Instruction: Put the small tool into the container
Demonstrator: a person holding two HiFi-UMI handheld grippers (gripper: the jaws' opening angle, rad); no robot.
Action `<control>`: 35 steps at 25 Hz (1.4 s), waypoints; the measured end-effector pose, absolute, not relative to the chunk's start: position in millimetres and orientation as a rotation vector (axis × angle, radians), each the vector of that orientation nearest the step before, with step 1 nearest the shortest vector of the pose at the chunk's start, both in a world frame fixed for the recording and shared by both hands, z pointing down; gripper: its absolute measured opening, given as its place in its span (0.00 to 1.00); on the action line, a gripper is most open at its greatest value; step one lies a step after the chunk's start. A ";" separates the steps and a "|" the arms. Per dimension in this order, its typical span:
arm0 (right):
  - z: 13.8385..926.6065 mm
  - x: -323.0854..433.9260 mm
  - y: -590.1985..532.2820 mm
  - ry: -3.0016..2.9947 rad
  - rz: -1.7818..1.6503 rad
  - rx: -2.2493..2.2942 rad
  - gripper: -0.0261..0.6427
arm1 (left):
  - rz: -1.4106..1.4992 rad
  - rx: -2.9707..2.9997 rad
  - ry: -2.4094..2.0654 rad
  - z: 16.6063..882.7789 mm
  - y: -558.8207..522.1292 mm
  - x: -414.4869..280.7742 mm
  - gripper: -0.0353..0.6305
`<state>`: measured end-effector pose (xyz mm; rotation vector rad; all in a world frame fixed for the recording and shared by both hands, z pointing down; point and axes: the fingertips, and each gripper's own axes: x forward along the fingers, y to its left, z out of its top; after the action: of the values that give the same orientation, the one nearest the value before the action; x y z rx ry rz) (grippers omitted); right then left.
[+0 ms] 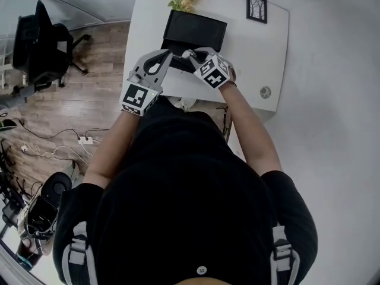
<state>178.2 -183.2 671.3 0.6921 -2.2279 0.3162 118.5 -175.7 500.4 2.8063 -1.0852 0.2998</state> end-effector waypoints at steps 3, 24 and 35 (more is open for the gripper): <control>643.3 180.7 -182.4 -2.290 0.327 0.737 0.15 | 0.277 2.826 -1.074 492.9 -175.3 119.9 0.06; 432.3 211.4 -161.1 -2.815 0.146 1.127 0.06 | 0.247 2.914 -1.057 429.6 -162.4 138.9 0.06; 410.0 229.4 -149.1 -2.816 0.022 1.261 0.06 | 0.150 2.955 -1.020 411.5 -159.5 150.8 0.06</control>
<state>229.4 -149.1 410.0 1.2612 -2.8156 0.0219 150.8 -159.5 411.5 2.9554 -1.0201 0.1499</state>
